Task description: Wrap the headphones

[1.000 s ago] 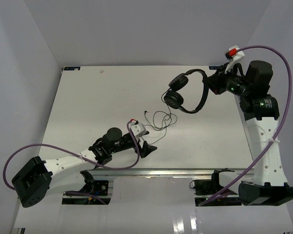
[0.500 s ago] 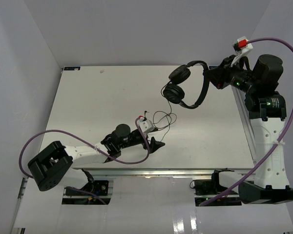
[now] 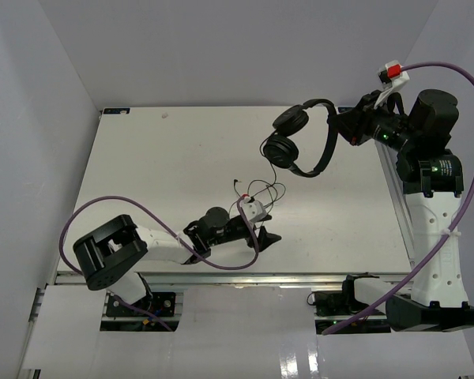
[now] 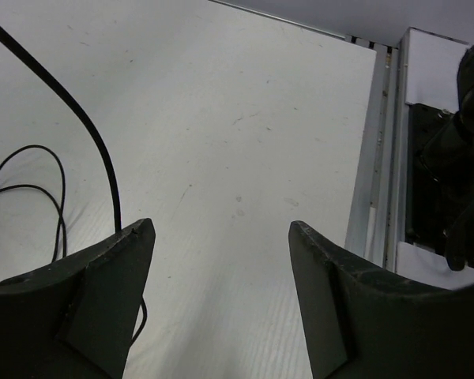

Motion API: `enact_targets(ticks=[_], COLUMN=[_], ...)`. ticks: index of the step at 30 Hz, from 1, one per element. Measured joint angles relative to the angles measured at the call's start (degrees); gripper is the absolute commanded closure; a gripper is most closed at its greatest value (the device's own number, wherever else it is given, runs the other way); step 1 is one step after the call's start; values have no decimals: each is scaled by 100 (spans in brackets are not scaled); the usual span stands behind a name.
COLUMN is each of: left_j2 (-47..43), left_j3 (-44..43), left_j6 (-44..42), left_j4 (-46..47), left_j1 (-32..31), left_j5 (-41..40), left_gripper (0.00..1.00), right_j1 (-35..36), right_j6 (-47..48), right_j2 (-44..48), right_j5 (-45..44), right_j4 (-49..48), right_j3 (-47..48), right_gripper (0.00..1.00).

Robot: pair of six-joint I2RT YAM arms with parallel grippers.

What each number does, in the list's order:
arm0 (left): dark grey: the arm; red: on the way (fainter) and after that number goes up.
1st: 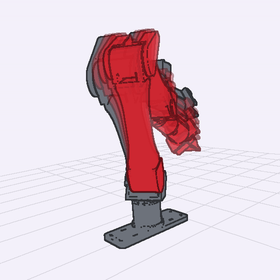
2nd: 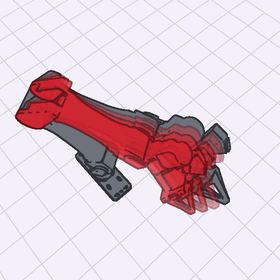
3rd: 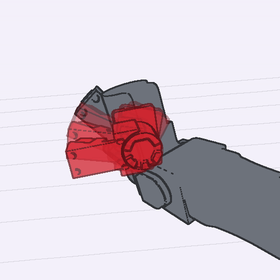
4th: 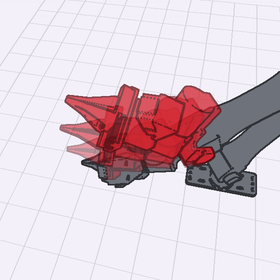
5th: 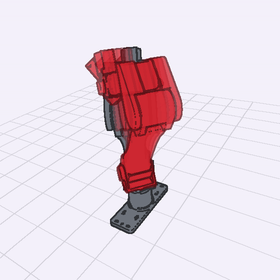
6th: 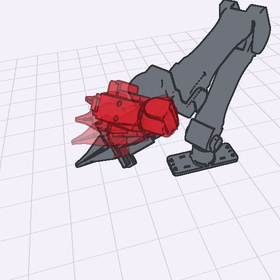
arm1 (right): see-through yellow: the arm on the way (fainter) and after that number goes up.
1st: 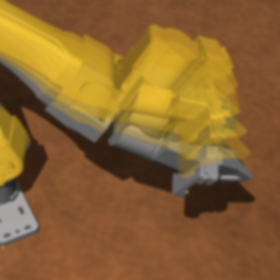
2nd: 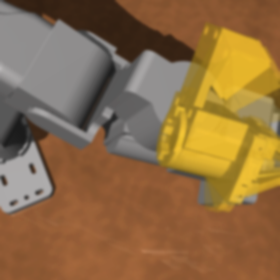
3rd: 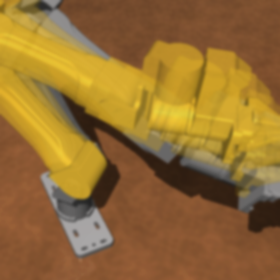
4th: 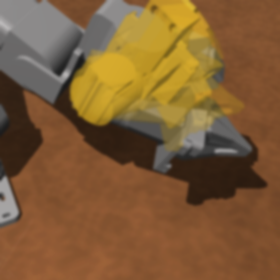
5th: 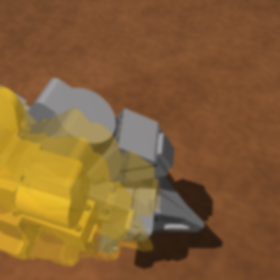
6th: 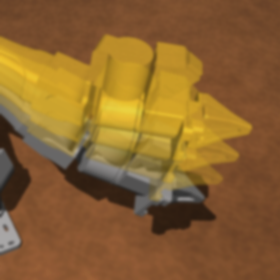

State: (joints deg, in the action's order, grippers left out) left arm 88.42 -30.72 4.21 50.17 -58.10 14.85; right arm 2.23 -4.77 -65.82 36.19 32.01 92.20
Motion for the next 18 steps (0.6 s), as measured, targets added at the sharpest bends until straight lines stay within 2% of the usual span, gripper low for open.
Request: enact_targets(ticks=[3, 5, 6, 12, 14, 18], left_j2=[130, 224, 280, 486, 490, 429], left_j3=[0, 0, 0, 0, 24, 184], left_j6=[-29, -41, -22, 39, 81, 120], left_j4=[238, 359, 418, 560, 589, 683], left_j1=[-5, 0, -1, -5, -12, -98], left_j5=[-307, -484, -546, -636, -643, -658], left_gripper=[49, 58, 67, 96, 100, 100], right_j1=[-5, -17, -23, -34, -34, -34], right_j6=[-98, -142, -163, -236, -235, -231], right_j2=[66, 121, 147, 205, 206, 221], right_j5=[110, 178, 201, 259, 255, 188], right_j4=[-23, -39, -40, -42, -43, -48], right_j3=[-97, -182, -220, -306, -314, -399], right_gripper=[92, 92, 92, 92, 92, 92])
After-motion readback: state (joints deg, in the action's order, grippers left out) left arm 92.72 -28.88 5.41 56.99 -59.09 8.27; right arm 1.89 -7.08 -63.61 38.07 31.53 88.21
